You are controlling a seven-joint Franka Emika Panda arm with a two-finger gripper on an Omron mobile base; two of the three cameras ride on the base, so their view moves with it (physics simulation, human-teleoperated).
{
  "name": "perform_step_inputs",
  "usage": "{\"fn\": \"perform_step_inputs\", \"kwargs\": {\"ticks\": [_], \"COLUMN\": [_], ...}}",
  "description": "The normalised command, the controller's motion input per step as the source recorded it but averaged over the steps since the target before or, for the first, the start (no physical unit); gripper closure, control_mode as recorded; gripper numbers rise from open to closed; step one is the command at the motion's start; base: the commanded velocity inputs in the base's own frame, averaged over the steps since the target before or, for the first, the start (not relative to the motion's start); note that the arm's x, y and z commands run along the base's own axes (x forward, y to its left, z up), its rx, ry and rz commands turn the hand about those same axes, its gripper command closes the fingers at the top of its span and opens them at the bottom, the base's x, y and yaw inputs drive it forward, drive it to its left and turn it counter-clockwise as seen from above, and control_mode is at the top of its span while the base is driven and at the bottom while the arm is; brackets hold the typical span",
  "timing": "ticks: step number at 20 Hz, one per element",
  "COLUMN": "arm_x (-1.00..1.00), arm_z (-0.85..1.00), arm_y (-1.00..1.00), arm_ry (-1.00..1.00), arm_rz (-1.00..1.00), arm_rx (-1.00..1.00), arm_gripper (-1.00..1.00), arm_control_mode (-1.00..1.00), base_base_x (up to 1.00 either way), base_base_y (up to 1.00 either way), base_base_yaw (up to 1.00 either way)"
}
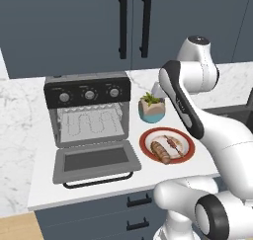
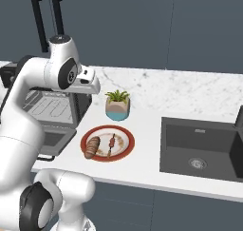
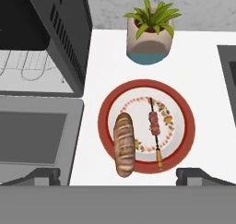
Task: Pick up the kebab skewer and baguette bread, and place them inside the toaster oven. Close the toaster oven door and start by setting the timer.
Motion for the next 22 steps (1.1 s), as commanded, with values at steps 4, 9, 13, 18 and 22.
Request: {"fn": "perform_step_inputs", "kwargs": {"ticks": [4,9,13,18,22], "arm_x": [0.0,-0.42,-0.76,-0.22,0.02], "arm_z": [0.0,-0.02,-0.03,0.0,0.0], "arm_y": [0.0,0.14,1.0,0.96,0.67], "arm_ry": [0.0,-0.06,-0.06,-0.14,-0.23], "arm_rz": [0.0,0.0,0.0,0.0,0.0], "arm_rx": [0.0,0.0,-0.06,-0.02,0.0], "arm_gripper": [-1.0,-1.0,-1.0,-1.0,-1.0], "arm_control_mode": [1.0,-1.0,-1.0,-1.0,-1.0], "base_base_x": [0.0,-0.02,0.0,0.0,0.0], "base_base_y": [0.0,0.0,0.0,0.0,0.0], "base_base_yaw": [0.0,0.0,0.0,0.0,0.0]}}
